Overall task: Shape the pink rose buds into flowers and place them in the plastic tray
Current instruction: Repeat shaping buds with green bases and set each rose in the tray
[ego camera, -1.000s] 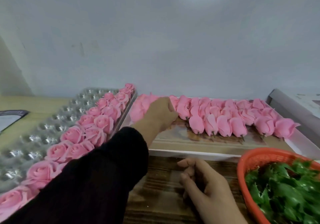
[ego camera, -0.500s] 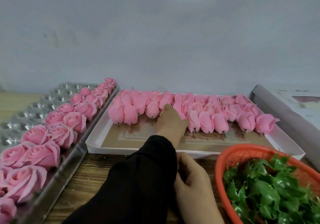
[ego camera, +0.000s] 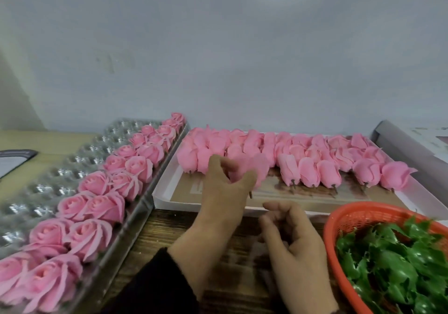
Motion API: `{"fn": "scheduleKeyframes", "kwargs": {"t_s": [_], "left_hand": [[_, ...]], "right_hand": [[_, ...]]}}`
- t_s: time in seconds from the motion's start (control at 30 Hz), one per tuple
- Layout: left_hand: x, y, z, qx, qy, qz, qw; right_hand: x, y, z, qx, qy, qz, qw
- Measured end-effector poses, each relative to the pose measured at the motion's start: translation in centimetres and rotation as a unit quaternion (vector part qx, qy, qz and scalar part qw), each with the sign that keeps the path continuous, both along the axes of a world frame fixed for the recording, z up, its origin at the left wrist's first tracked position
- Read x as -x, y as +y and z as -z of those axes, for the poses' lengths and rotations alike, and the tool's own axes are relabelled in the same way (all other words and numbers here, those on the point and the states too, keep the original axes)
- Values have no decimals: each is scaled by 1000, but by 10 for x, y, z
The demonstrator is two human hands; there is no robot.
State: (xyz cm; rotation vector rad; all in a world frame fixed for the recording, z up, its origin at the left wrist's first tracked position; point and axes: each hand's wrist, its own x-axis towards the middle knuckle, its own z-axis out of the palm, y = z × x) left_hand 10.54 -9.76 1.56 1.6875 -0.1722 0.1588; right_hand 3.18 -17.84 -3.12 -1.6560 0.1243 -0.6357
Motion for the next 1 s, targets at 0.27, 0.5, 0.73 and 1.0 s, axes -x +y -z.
{"fn": "scheduleKeyframes", "kwargs": {"t_s": [0.27, 0.5, 0.73, 1.0], "left_hand": [[63, 44, 26, 104, -11, -44, 994], [59, 43, 30, 12, -90, -34, 995], [54, 44, 40, -58, -129, 9, 990], [56, 38, 43, -88, -138, 72, 984]], "right_hand": [[11, 15, -7, 44, -21, -120, 992], [9, 19, -7, 32, 14, -140, 989], [6, 15, -6, -10, 55, -168, 984], [2, 11, -5, -31, 61, -126, 990]]}}
